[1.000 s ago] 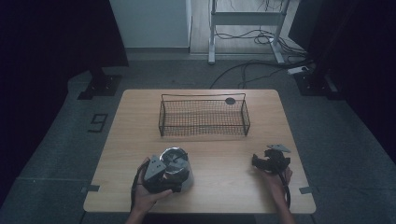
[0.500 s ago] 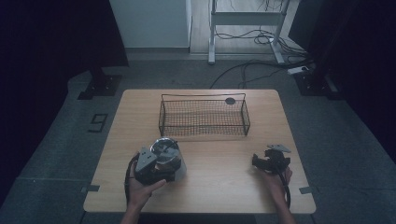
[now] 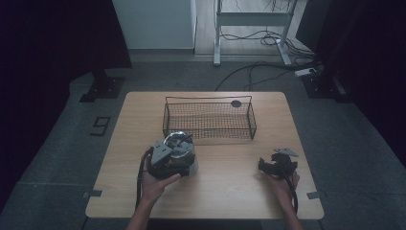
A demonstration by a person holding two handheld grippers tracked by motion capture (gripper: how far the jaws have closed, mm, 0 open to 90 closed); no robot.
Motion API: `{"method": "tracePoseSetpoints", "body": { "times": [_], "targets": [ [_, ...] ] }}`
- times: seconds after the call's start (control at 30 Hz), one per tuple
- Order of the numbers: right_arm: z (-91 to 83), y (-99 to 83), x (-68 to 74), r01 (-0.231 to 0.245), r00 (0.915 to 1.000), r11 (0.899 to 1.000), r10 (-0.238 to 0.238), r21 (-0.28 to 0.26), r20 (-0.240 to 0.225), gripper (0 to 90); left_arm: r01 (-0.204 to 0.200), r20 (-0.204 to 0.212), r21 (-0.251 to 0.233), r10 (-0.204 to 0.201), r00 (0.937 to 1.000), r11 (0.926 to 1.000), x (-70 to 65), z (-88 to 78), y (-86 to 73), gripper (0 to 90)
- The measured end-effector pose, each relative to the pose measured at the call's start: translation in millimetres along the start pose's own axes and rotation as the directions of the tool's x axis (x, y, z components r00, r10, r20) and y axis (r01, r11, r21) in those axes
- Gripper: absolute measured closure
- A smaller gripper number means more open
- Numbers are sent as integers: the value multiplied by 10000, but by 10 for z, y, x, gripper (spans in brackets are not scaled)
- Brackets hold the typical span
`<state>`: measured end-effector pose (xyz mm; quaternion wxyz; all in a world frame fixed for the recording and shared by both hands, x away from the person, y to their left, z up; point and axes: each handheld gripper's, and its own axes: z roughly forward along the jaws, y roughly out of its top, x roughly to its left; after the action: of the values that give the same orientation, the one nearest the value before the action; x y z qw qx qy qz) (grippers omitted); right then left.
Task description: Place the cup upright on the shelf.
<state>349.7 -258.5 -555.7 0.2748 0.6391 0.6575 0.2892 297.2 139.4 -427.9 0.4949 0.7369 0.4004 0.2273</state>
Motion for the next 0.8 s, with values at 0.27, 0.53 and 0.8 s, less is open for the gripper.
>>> {"method": "tracePoseSetpoints", "body": {
  "times": [0.27,0.53,0.8],
  "targets": [
    [-5,-3,-8,-114,9999,9999,114,-24,118,90,175,153,-150,-173,9997,9997,54,101,131,39],
    [-7,-3,-9,-129,9998,9999,130,-20,147,93,331,49,-161,-330,9994,9993,111,148,212,39],
    [-7,-3,-8,-146,9998,9999,146,-31,155,95,318,-40,-145,-319,9995,9994,139,194,259,39]
  ]
}}
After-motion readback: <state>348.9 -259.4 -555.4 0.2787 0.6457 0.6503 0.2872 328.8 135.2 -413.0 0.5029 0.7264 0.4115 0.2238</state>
